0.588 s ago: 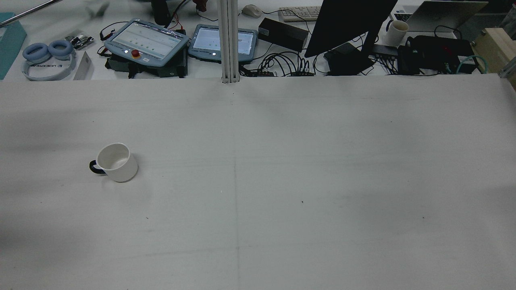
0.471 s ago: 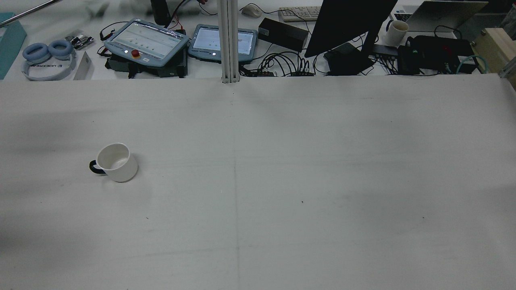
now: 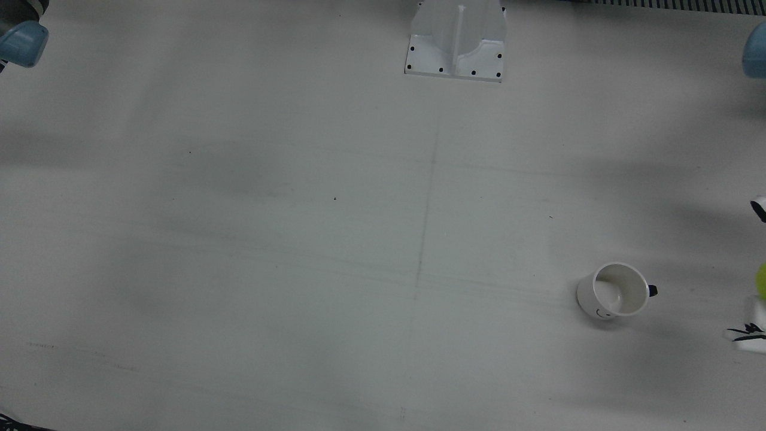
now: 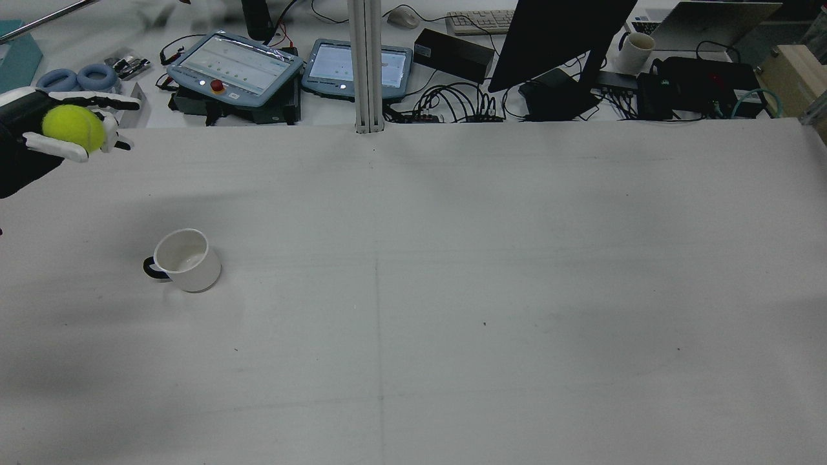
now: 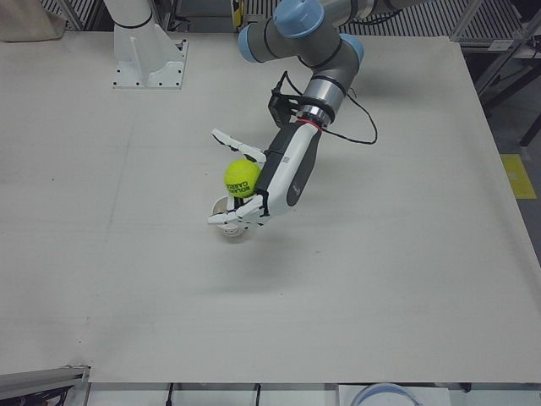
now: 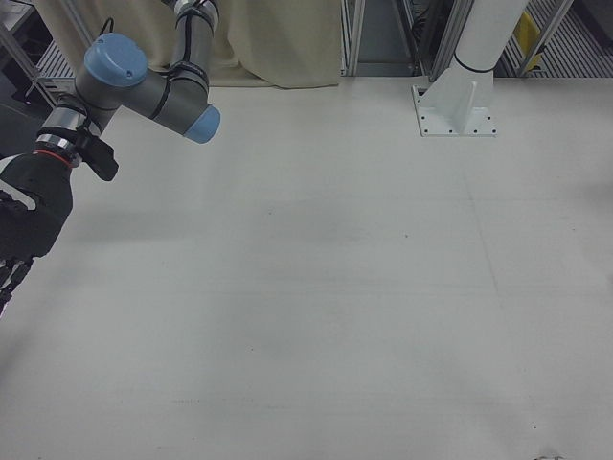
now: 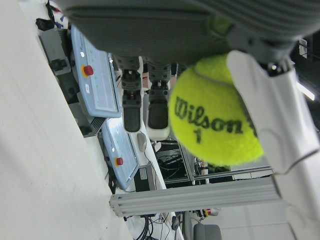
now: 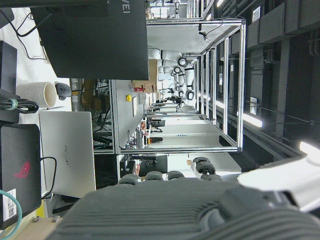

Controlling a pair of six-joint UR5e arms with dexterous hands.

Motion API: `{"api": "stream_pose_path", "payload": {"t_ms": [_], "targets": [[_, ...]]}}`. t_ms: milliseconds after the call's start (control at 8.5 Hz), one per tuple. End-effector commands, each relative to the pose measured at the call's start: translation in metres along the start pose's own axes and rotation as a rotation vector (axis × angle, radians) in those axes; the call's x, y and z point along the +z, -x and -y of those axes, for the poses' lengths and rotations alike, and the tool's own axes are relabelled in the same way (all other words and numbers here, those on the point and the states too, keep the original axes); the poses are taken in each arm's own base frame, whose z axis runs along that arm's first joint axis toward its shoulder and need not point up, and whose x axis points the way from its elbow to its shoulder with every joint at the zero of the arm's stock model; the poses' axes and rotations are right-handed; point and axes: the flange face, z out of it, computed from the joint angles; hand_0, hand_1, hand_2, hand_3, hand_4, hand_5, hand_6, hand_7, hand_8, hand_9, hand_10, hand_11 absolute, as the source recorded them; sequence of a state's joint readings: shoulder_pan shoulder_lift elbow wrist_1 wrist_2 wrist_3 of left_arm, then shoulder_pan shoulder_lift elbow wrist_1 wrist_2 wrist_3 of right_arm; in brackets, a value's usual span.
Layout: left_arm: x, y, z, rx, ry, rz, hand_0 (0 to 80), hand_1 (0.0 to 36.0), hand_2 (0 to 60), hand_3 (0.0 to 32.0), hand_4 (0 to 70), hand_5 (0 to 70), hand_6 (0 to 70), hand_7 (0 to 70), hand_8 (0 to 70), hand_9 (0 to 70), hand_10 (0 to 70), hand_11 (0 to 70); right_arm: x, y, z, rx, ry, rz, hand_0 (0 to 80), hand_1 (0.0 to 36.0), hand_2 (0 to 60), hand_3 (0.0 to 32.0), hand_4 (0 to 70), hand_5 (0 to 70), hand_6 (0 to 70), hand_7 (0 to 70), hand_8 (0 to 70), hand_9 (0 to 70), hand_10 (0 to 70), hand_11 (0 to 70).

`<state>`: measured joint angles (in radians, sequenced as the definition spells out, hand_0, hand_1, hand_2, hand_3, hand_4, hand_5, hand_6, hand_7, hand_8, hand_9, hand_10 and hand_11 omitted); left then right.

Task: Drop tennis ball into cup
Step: 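Move the left hand holding the yellow tennis ball over the white mug, then adjust the left hand's position above the mug opening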

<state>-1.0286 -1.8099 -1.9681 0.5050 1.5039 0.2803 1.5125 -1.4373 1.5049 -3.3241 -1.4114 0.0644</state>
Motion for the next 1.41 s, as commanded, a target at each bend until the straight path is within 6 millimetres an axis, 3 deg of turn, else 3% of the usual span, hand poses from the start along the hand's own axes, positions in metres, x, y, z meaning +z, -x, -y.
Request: {"api": "stream_pose_path", "payload": {"t_ms": [0,118,235,353,471,588,824,941,1176,1294], "targets": [[0.014,0.095,-0.019,-0.016,0.019,0.095,48.5,6.2,0.0,0.0,36.9,11.8,55.7,70.0,42.1,62.3,23.7,34.6,0.0,0.0,0.001,0.001,-0.002,0.0,0.0,0.0,0.0,0.0,0.0,0.0,0.0,0.0,0.0,0.0,0.0,0.0],[0.015,0.124,-0.023,-0.023,0.025,0.12,48.1,5.3,0.0,0.0,36.4,13.2,64.0,70.0,43.8,62.4,23.9,34.7,0.0,0.0,0.001,0.001,-0.002,0.0,0.0,0.0,0.0,0.0,0.0,0.0,0.0,0.0,0.0,0.0,0.0,0.0],[0.019,0.13,-0.022,-0.024,0.025,0.125,48.6,5.8,0.0,0.0,36.4,12.7,59.9,70.0,43.2,62.6,24.2,35.3,0.0,0.0,0.001,0.001,-0.002,0.0,0.0,0.0,0.0,0.0,0.0,0.0,0.0,0.0,0.0,0.0,0.0,0.0],[0.021,0.132,-0.015,-0.022,0.02,0.125,48.9,6.5,0.0,0.0,36.2,11.3,51.5,70.0,41.7,62.7,24.2,35.3,0.0,0.0,0.001,0.001,-0.002,0.0,0.0,0.0,0.0,0.0,0.0,0.0,0.0,0.0,0.0,0.0,0.0,0.0],[0.022,0.129,-0.011,-0.024,0.013,0.121,49.6,6.1,0.0,0.0,37.1,12.9,60.4,70.0,43.8,63.4,24.6,36.0,0.0,0.0,0.001,0.001,-0.002,0.0,0.0,0.0,0.0,0.0,0.0,0.0,0.0,0.0,0.0,0.0,0.0,0.0],[0.027,0.111,-0.013,-0.019,0.01,0.09,50.3,6.4,0.0,0.0,38.9,13.1,61.0,70.0,44.4,64.2,24.8,36.2,0.0,0.0,0.001,0.001,-0.002,0.0,0.0,0.0,0.0,0.0,0.0,0.0,0.0,0.0,0.0,0.0,0.0,0.0],[0.044,0.065,-0.007,-0.008,-0.001,0.013,50.5,6.6,0.0,0.0,40.0,12.3,53.7,70.0,43.0,64.0,24.3,35.4,0.0,0.0,0.0,0.0,0.0,0.0,0.0,0.0,0.0,0.0,0.0,0.0,0.0,0.0,0.0,0.0,0.0,0.0],[0.043,0.061,-0.006,-0.008,-0.004,0.007,50.2,5.2,0.0,0.0,39.7,16.7,70.0,70.0,46.0,63.4,23.9,34.8,0.0,0.0,0.0,0.0,0.0,0.0,0.0,0.0,0.0,0.0,0.0,0.0,0.0,0.0,0.0,0.0,0.0,0.0],[0.04,0.06,-0.008,-0.016,0.003,0.005,49.1,5.9,0.0,0.0,38.1,13.3,58.0,70.0,42.5,62.0,22.5,32.7,0.0,0.0,0.0,0.0,0.0,-0.001,0.0,0.0,0.0,0.0,0.0,0.0,0.0,0.0,0.0,0.0,0.0,0.0],[0.034,0.057,-0.008,-0.018,0.008,0.0,48.5,5.5,0.1,0.0,37.1,13.1,60.4,70.0,42.4,61.1,22.1,32.2,0.0,0.0,0.0,0.0,0.0,0.0,0.0,0.0,0.0,0.0,0.0,0.0,0.0,0.0,0.0,0.0,0.0,0.0]]}}
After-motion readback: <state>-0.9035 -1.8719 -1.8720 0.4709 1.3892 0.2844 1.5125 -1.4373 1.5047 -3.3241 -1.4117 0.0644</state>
